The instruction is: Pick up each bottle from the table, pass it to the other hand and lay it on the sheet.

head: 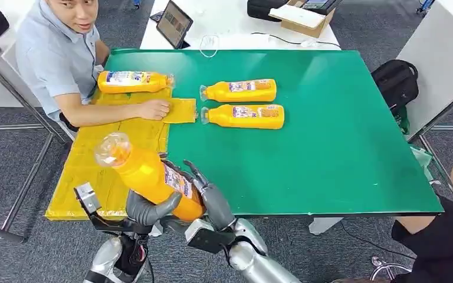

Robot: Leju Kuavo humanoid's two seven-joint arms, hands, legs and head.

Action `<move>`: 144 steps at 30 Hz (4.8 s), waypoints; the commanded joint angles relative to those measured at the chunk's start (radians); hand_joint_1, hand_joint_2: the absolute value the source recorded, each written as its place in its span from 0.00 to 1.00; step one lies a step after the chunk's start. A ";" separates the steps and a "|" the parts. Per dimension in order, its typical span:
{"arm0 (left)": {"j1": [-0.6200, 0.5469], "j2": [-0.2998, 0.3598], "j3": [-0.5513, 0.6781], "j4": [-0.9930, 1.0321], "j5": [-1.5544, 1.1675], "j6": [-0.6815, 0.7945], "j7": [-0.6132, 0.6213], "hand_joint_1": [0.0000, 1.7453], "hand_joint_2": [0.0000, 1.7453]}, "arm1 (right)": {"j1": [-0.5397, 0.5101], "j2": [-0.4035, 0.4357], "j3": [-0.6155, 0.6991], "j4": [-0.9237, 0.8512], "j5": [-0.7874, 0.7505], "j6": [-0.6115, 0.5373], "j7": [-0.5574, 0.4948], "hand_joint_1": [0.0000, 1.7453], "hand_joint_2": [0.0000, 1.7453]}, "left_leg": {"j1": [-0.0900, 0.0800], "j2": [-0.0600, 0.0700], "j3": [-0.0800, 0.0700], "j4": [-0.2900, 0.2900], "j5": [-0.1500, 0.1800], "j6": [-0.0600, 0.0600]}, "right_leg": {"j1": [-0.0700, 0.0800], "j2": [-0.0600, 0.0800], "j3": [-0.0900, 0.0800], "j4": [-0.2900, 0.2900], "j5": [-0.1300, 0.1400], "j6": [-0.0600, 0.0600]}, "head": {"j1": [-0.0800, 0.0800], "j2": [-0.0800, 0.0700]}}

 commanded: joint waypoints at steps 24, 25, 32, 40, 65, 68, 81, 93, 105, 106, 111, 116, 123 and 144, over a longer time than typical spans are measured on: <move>-0.426 0.077 0.168 0.594 -1.140 0.823 0.095 1.00 1.00 | 0.284 -0.121 -0.246 -0.550 -0.008 -0.375 0.003 0.00 0.00 | 0.000 -0.004 0.003 -0.001 0.001 -0.001 | 0.001 -0.004 0.004 0.000 -0.001 -0.002 | 0.000 0.000; -0.451 0.075 0.161 0.652 -1.171 0.823 0.103 1.00 1.00 | 0.276 -0.124 -0.234 -0.539 -0.020 -0.367 0.003 0.00 0.00 | 0.001 -0.005 0.005 -0.001 0.000 -0.002 | 0.001 -0.004 0.006 0.000 -0.001 -0.003 | 0.000 0.000; -0.573 0.105 0.069 0.925 -1.362 0.729 0.190 1.00 1.00 | 0.250 -0.129 -0.218 -0.486 -0.048 -0.319 0.003 0.00 0.00 | 0.001 -0.001 0.004 -0.001 0.000 -0.001 | 0.001 0.000 0.005 -0.001 0.000 -0.001 | 0.000 0.000; -0.616 0.134 0.022 0.993 -1.429 0.665 0.209 1.00 1.00 | 0.246 -0.133 -0.226 -0.486 -0.071 -0.299 0.003 0.00 0.00 | 0.001 0.001 0.003 0.000 0.000 -0.001 | 0.001 0.001 0.004 0.000 0.000 -0.002 | 0.000 0.000; -0.632 0.149 0.127 0.926 -1.157 0.207 -0.048 0.00 1.00 | 0.179 -0.134 -0.216 -0.441 -0.159 -0.295 0.003 0.00 0.00 | 0.001 0.002 0.004 0.000 0.000 -0.001 | 0.001 0.003 0.005 0.000 0.000 -0.002 | 0.000 0.000; -0.599 0.133 0.170 0.843 -1.063 0.187 -0.076 0.00 1.00 | 0.182 -0.139 -0.215 -0.441 -0.165 -0.311 0.003 0.00 0.00 | 0.001 0.002 0.003 0.000 0.000 0.000 | 0.001 0.002 0.004 0.000 0.000 -0.001 | 0.000 0.000; -0.514 0.089 0.234 0.649 -0.923 0.214 -0.097 0.00 1.00 | 0.199 -0.143 -0.219 -0.450 -0.162 -0.323 0.003 0.00 0.00 | 0.001 0.002 0.004 0.000 0.000 -0.001 | 0.001 0.002 0.005 0.000 0.000 -0.002 | 0.000 0.000; -0.107 -0.029 0.203 -0.114 -0.311 0.576 -0.124 0.00 1.00 | -0.180 -0.290 -0.396 0.238 0.399 -0.077 0.226 0.00 1.00 | -0.001 0.002 0.004 0.000 0.000 0.001 | 0.000 0.002 0.006 -0.001 0.001 -0.001 | 0.000 0.000; -0.103 -0.025 0.138 -0.116 -0.389 0.640 -0.142 0.00 1.00 | -0.273 -0.290 -0.368 0.433 0.529 -0.135 0.280 0.00 1.00 | 0.000 0.001 0.010 0.002 -0.004 -0.001 | 0.001 0.001 0.011 0.001 -0.003 -0.003 | 0.000 0.000; -0.107 -0.025 0.137 -0.112 -0.389 0.641 -0.142 0.00 1.00 | -0.282 -0.288 -0.363 0.449 0.541 -0.140 0.282 0.00 1.00 | -0.001 0.001 0.004 0.001 0.000 0.000 | 0.000 0.000 0.006 0.000 0.000 -0.001 | 0.000 0.000; -0.138 -0.025 0.126 -0.063 -0.386 0.634 -0.126 0.00 1.00 | -0.322 -0.265 -0.351 0.494 0.563 -0.122 0.294 0.00 1.00 | -0.001 0.000 0.003 0.001 0.000 0.001 | 0.000 0.000 0.004 0.000 0.001 0.000 | 0.000 0.000; -0.160 -0.025 0.124 -0.037 -0.374 0.623 -0.112 0.00 1.00 | -0.338 -0.252 -0.351 0.510 0.563 -0.122 0.290 0.00 1.00 | -0.001 0.001 0.004 0.001 -0.001 0.000 | 0.000 0.001 0.006 0.001 0.000 -0.001 | 0.000 0.000; -0.170 -0.022 0.119 -0.027 -0.369 0.617 -0.108 0.00 1.00 | -0.357 -0.237 -0.347 0.524 0.558 -0.106 0.265 0.00 1.00 | -0.001 0.001 0.005 0.001 -0.001 0.000 | 0.000 0.001 0.006 0.000 0.000 -0.001 | 0.000 0.000; -0.157 -0.006 0.104 -0.024 -0.377 0.596 -0.092 0.00 1.00 | -0.391 -0.211 -0.274 0.611 0.597 0.086 0.333 0.88 1.00 | -0.001 0.000 0.004 0.000 0.001 0.001 | 0.000 -0.001 0.005 0.000 0.000 0.000 | 0.000 0.000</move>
